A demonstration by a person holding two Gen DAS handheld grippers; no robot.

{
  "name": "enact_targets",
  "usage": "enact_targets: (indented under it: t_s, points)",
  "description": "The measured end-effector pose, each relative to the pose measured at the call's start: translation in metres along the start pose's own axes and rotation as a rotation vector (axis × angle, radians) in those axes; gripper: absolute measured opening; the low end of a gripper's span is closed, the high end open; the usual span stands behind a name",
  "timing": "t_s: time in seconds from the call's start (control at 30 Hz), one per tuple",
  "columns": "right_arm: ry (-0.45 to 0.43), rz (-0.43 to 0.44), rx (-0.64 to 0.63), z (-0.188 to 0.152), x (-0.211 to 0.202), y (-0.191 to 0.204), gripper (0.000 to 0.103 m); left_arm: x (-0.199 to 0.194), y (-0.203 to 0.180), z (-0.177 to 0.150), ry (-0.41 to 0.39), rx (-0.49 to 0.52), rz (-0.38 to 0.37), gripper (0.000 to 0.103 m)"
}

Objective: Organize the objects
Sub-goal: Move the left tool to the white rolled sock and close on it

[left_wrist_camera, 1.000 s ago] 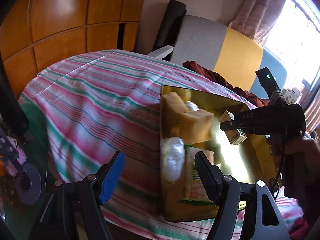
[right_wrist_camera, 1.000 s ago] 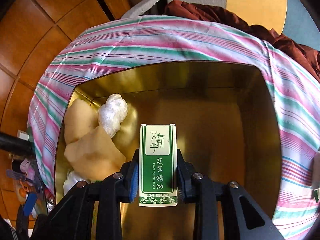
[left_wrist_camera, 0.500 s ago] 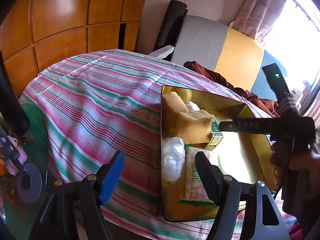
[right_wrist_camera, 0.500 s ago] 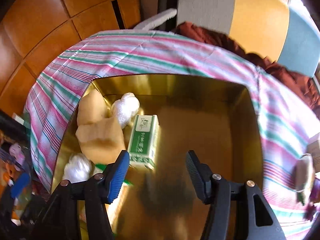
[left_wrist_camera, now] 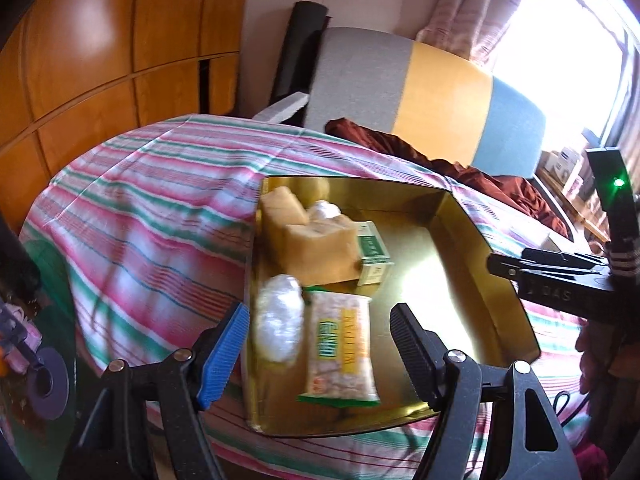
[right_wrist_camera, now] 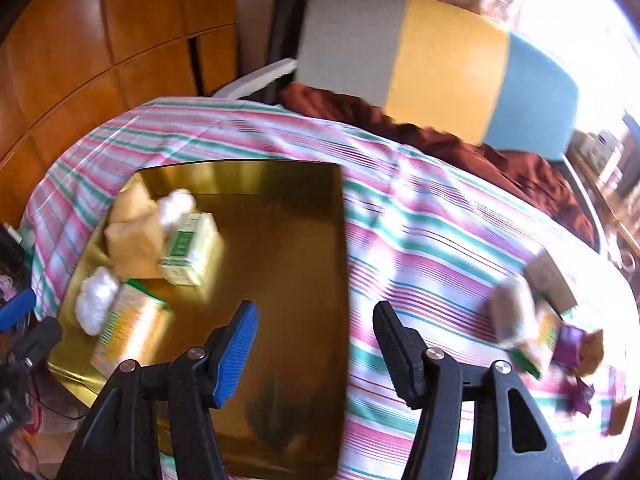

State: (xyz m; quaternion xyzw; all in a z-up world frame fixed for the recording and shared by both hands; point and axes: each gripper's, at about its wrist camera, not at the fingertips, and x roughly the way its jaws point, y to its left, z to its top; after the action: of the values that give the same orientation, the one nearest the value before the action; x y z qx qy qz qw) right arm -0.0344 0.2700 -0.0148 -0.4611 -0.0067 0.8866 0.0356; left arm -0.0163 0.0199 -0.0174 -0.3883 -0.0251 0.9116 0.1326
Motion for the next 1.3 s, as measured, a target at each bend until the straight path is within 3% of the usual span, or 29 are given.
enact_targets:
  t_s: [0.33,0.47,0.57,0.67,0.8,1.03,1.17,1.3]
  points:
    - [0.028,-0.188,0.260,-0.038,-0.018,-0.156,0.061,0.001,-0.061,0.010,-0.002,0.127,-0.088,0.075]
    - [0.013,-0.273,0.437,-0.057,-0.033,-0.235,0.061,0.002,-0.092,0.014,0.004,0.192,-0.134,0.075]
    - [-0.007,-0.344,0.599,-0.076,-0.041,-0.291,0.071,0.004,-0.119,0.016,0.010,0.243,-0.174,0.075]
    - [-0.023,-0.372,0.751,-0.100,-0.044,-0.332,0.072,0.006,-0.150,0.018,0.017,0.296,-0.219,0.075]
    - [-0.026,-0.283,0.933,-0.125,-0.043,-0.356,0.073,0.015,-0.194,0.021,0.049,0.351,-0.276,0.076]
    - [-0.030,-0.225,0.945,-0.127,-0.042,-0.358,0.075,0.051,-0.272,0.029,0.184,0.343,-0.394,0.076]
    - [-0.054,-0.213,0.951,-0.127,-0.046,-0.359,0.075,0.085,-0.308,0.033,0.252,0.316,-0.403,0.076]
    - [-0.056,-0.178,0.972,-0.129,-0.044,-0.364,0.075,0.126,-0.335,0.037,0.309,0.294,-0.365,0.076]
